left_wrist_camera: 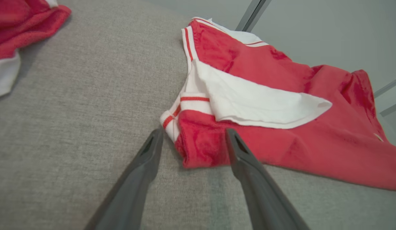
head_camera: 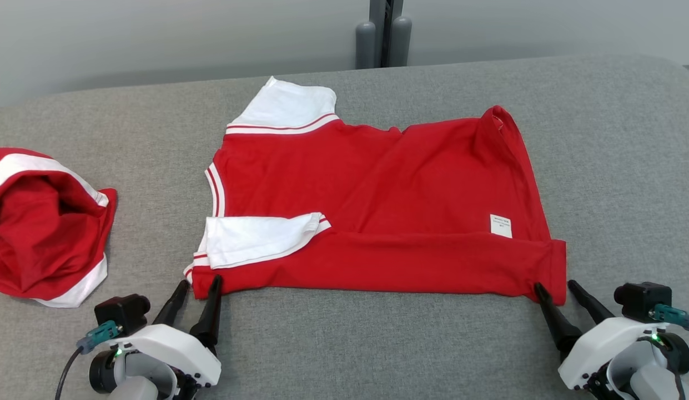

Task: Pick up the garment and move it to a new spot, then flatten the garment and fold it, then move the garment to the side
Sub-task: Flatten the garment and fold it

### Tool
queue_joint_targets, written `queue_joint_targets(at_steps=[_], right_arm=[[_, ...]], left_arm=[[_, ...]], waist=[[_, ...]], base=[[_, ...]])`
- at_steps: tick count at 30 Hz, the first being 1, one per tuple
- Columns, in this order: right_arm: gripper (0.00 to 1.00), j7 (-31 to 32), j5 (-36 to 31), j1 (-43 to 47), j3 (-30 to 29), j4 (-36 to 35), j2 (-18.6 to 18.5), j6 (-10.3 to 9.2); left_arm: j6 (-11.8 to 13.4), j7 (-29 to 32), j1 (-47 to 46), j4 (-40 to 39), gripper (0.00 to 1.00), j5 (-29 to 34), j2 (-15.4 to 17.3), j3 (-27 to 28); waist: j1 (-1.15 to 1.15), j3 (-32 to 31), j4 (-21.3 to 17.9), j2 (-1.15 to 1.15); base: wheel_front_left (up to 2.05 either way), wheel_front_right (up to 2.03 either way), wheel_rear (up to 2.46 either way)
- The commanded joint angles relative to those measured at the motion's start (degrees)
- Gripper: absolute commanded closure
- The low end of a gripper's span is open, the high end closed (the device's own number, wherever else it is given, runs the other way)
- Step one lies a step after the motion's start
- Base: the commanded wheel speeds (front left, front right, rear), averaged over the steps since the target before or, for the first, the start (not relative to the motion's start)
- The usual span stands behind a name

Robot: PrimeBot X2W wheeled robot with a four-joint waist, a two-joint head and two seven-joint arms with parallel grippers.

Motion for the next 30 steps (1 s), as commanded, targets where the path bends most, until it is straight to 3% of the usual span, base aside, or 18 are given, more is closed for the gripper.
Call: queue_joint_targets(at_steps=[1, 2, 3, 4, 5, 6, 13, 21, 30], right_arm=[[0.00, -0.12, -0.35, -0.75, -0.09, 0.44, 0.07, 0.02], [0.00, -0.02, -0.34, -1.07, 0.04, 0.92, 0.44, 0.02], [0.00, 0.41, -0.38, -1.25, 0.24, 1.52, 0.78, 0.02], [0.29, 0.56, -0.22, -1.36, 0.35, 2.01, 1.15, 0.02], [0.86, 0.69, -0.21, -1.52, 0.65, 2.43, 1.39, 0.02], [1.00, 0.44, -0.16, -1.65, 0.96, 2.63, 1.75, 0.02], [1.00, -1.64, 1.13, -0.58, 1.30, 2.62, 1.43, 0.02], [1.00, -2.30, 3.08, 4.51, -0.01, -0.52, -1.39, 0.01], [1.00, 0.36, 2.16, 12.63, -3.81, -6.27, -4.32, 0.01]], left_arm=[[-0.03, 0.10, -1.22, 0.74, 0.00, 0.72, 0.11, -0.34], [0.04, 0.27, -1.57, 1.63, 0.00, 0.91, -0.06, -0.73], [-0.13, 0.41, -1.98, 2.43, 0.07, 0.83, -0.38, -0.80], [-0.30, 0.48, -2.35, 3.37, 0.73, 0.55, -0.67, -0.81], [-0.51, 0.50, -2.72, 4.28, 1.00, 0.62, -0.76, -1.02], [-0.68, 0.43, -2.96, 5.24, 1.00, 0.67, -1.03, -1.25], [-2.10, -0.76, -1.92, 7.83, 1.00, -0.50, -2.10, -0.44], [-2.97, -1.38, 4.98, 2.78, 1.00, -1.27, -2.05, 1.32], [-0.20, -1.41, 14.80, -6.22, 1.00, -0.44, -2.74, 1.50]], waist=[[0.00, 0.31, -0.17, 0.00], [0.00, 0.43, -0.22, 0.00], [0.00, 0.54, -0.20, 0.00], [0.00, 0.57, -0.14, 0.00], [0.00, 0.54, -0.05, 0.00], [0.00, 0.37, 0.04, 0.00], [0.00, -2.86, 0.65, 0.00], [0.00, -7.40, 1.33, 0.00], [0.00, -8.25, 2.34, 0.00]], base=[[0.00, 0.00, 0.00], [0.00, 0.00, 0.00], [0.00, 0.00, 0.00], [0.00, 0.00, 0.00], [0.00, 0.00, 0.00], [0.00, 0.00, 0.00], [0.00, 0.00, 0.00], [0.00, 0.00, 0.00], [0.00, 0.00, 0.00]])
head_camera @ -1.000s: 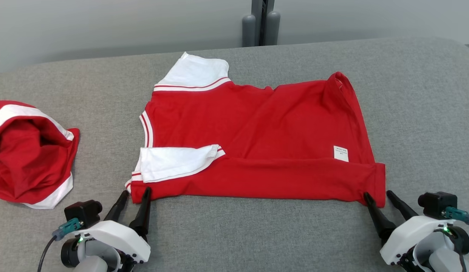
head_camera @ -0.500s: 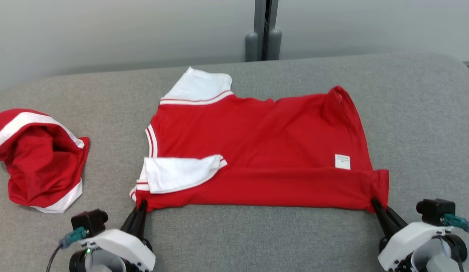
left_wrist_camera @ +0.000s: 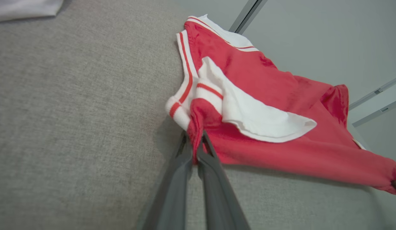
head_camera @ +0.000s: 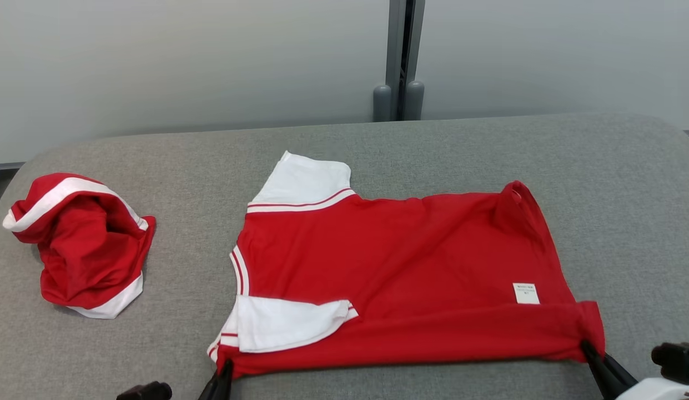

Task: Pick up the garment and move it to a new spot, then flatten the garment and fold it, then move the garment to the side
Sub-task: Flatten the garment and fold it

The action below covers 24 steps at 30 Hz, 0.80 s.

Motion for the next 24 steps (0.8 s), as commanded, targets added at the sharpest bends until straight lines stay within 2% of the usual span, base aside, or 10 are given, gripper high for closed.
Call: queue_joint_targets(at_steps=[1, 2, 3, 4, 10, 16, 20, 24], right_arm=[[1.00, 0.60, -0.62, 1.25, -0.99, -0.85, -0.42, 0.00], [1.00, 0.85, -0.71, 1.84, -1.71, -1.37, -0.37, 0.00], [0.59, 1.03, -1.09, 2.29, -2.51, -1.85, -0.21, 0.00], [0.02, 1.14, -1.55, 2.69, -3.10, -2.31, 0.02, 0.00], [0.00, 0.22, -4.51, 3.45, -6.14, -5.13, 1.67, 0.00], [0.00, -2.08, -8.90, 3.93, -10.97, -9.37, 3.77, 0.00], [0.00, -3.14, -11.81, 4.41, -14.11, -12.84, 5.72, 0.00], [0.00, -3.62, -14.76, 4.68, -17.14, -16.60, 8.17, 0.00]], left_arm=[[0.63, -0.14, 0.79, -0.82, 1.00, 0.23, 0.38, 0.09], [0.97, -0.11, 1.14, -1.32, 1.00, 0.29, 0.39, 0.06], [1.44, -0.12, 1.38, -1.87, 0.60, 0.63, 0.47, 0.13], [1.74, -0.14, 1.66, -2.41, 0.00, 0.68, 0.42, 0.43], [2.96, -0.22, 2.43, -5.45, 0.00, 2.37, 0.48, 2.72], [4.10, -0.16, 3.77, -12.16, 0.00, 8.08, 0.05, 9.60], [2.80, -0.14, 3.62, -15.88, 0.00, 12.04, -0.65, 14.95], [2.71, -0.14, 2.73, -18.31, 0.00, 16.37, -1.55, 18.27]], waist=[[0.00, 0.11, 0.14, 0.00], [0.00, 0.13, 0.19, 0.00], [0.00, 0.11, 0.18, 0.00], [0.00, 0.05, 0.16, 0.00], [0.00, -0.68, -0.06, 0.00], [0.00, -1.91, -0.18, 0.00], [0.00, -2.32, -0.18, 0.00], [0.00, -2.69, -0.19, 0.00]], base=[[0.00, 0.00, 0.00], [0.00, 0.00, 0.00], [0.00, 0.00, 0.00], [0.00, 0.00, 0.00], [0.00, 0.00, 0.00], [0.00, 0.00, 0.00], [0.00, 0.00, 0.00], [0.00, 0.00, 0.00]])
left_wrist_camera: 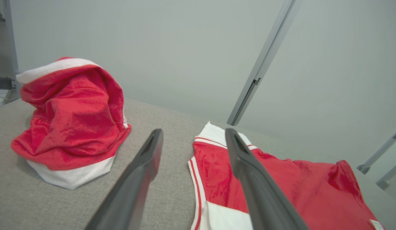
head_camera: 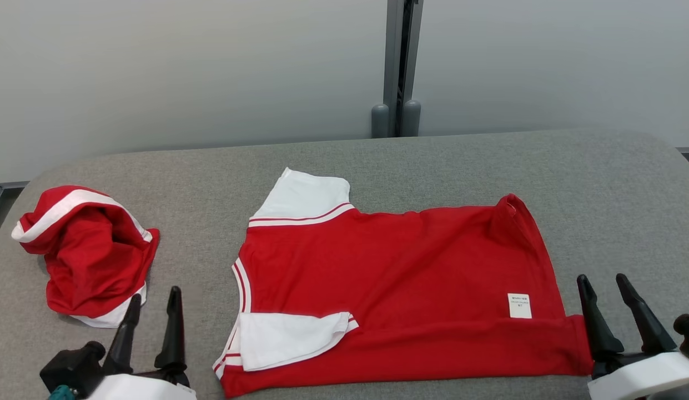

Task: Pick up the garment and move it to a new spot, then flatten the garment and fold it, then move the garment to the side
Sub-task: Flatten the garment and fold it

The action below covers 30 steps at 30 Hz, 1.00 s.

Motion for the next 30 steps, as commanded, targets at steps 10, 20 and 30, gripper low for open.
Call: queue_joint_targets(at_steps=[10, 20, 30], right_arm=[[0.00, -0.54, -9.03, 2.07, -3.89, -7.80, 4.16, 0.02], [0.00, -0.56, -12.21, 3.86, -4.97, -8.23, 6.36, 0.02], [0.00, -0.57, -12.52, 4.68, -5.40, -7.25, 7.21, 0.02]], left_arm=[[0.02, 0.00, -2.27, -1.69, 0.00, 11.59, -0.38, 4.98], [-0.49, -0.01, 0.54, -1.97, 0.00, 17.26, -0.30, 5.81], [-0.82, -0.01, 2.19, -1.42, 0.00, 18.26, -1.50, 6.49]], waist=[[0.00, -0.11, -0.67, 0.00], [0.00, 0.26, -0.99, 0.00], [0.00, 0.48, -0.59, 0.00]], base=[[0.00, 0.00, 0.00], [0.00, 0.00, 0.00], [0.00, 0.00, 0.00]])
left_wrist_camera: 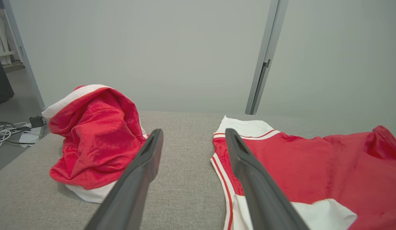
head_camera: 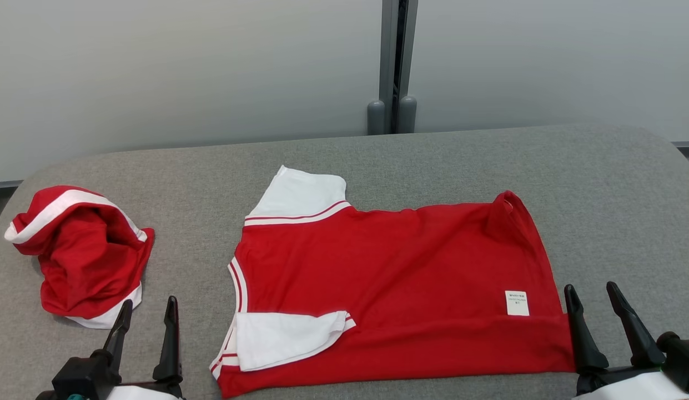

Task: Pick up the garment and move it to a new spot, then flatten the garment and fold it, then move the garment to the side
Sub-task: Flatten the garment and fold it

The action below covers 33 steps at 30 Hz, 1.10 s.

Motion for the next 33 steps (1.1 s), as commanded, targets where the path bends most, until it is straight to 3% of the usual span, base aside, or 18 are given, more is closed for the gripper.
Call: queue_joint_targets(at_steps=[1, 7, 14, 26, 33], right_arm=[[0.00, -0.28, -0.29, 0.31, 0.02, 0.17, -0.12, 0.02], [0.00, -0.28, -0.62, -1.48, 1.55, 1.86, -1.20, 0.02], [0.00, 0.22, 1.32, -8.28, 4.30, 6.26, -3.67, 0.02], [0.00, 7.23, 5.98, -28.28, 9.97, 17.09, -6.28, 0.02], [0.00, 11.08, 9.98, -40.38, 14.83, 23.70, -5.79, 0.02]], left_arm=[[-0.22, -0.01, 0.72, 0.10, 0.00, 0.06, 0.21, 0.35], [-1.42, -0.01, -0.18, 0.76, 0.00, -1.74, -0.52, 1.09], [-3.18, 2.46, -7.37, 2.68, 0.00, -0.80, 2.63, -0.98], [-5.85, 13.79, -32.09, 9.10, 0.00, -5.98, 9.17, -5.97], [-5.84, 20.06, -46.33, 15.07, 0.00, -9.81, 13.23, -14.51]], waist=[[0.00, -0.02, 0.01, 0.00], [0.00, 0.10, -0.33, 0.00], [0.00, 1.76, -0.87, 0.00], [0.00, 12.42, -3.64, 0.00], [0.00, 19.44, -5.92, 0.00]], base=[[0.00, 0.00, 0.00], [0.00, 0.00, 0.00], [0.00, 0.00, 0.00], [0.00, 0.00, 0.00], [0.00, 0.00, 0.00]])
